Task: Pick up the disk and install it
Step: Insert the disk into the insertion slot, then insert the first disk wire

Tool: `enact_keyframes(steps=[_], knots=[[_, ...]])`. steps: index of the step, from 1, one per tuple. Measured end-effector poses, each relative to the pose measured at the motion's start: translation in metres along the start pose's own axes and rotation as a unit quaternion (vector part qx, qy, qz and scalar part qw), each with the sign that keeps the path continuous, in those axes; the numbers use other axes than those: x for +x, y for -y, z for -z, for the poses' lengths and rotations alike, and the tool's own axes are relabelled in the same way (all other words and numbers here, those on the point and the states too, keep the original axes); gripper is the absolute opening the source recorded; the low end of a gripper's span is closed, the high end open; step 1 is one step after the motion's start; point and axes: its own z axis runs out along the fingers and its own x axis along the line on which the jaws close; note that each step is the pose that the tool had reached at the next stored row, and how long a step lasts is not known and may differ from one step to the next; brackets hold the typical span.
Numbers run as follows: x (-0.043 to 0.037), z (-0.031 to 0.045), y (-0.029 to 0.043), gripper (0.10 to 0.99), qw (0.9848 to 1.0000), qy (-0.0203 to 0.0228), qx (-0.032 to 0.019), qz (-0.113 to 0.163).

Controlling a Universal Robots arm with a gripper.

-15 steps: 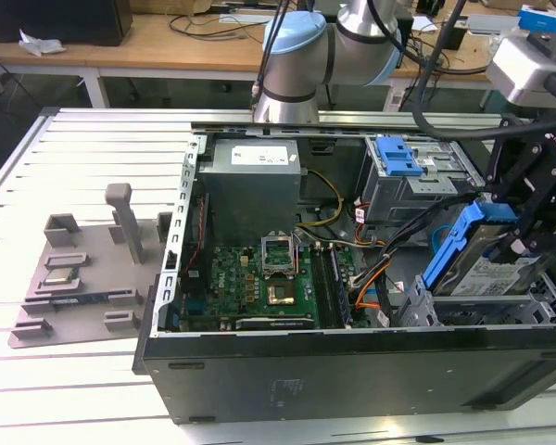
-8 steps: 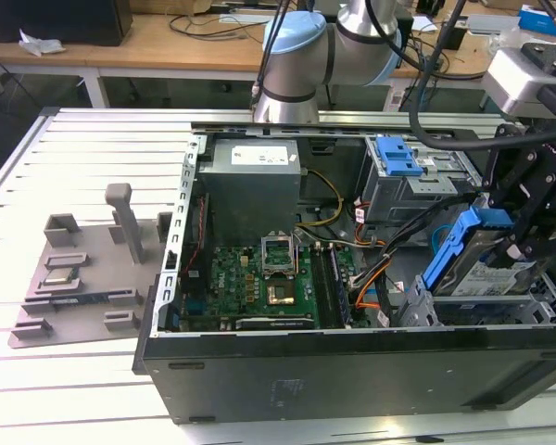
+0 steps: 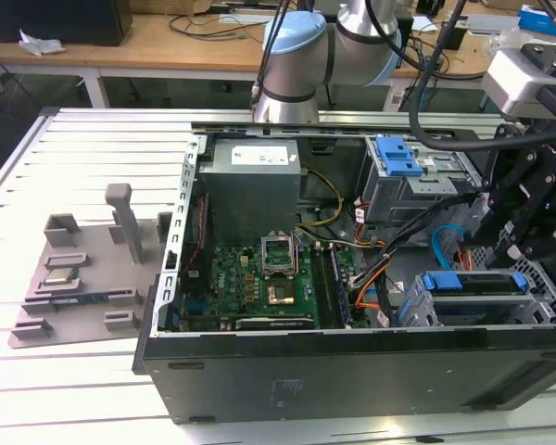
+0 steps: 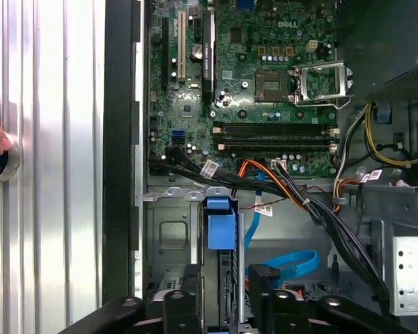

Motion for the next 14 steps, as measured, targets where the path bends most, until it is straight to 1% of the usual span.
enact_keyframes(steps=[5, 13, 14], knots=[[0.0000, -0.0003, 0.0000, 0.106, 1.0000, 0.0000, 0.0000, 0.000], [0.0000, -0.0007, 0.0001, 0.106, 1.0000, 0.0000, 0.0000, 0.000], [-0.0004, -0.0008, 0.0025, 0.106, 1.0000, 0.0002, 0.0000, 0.000]])
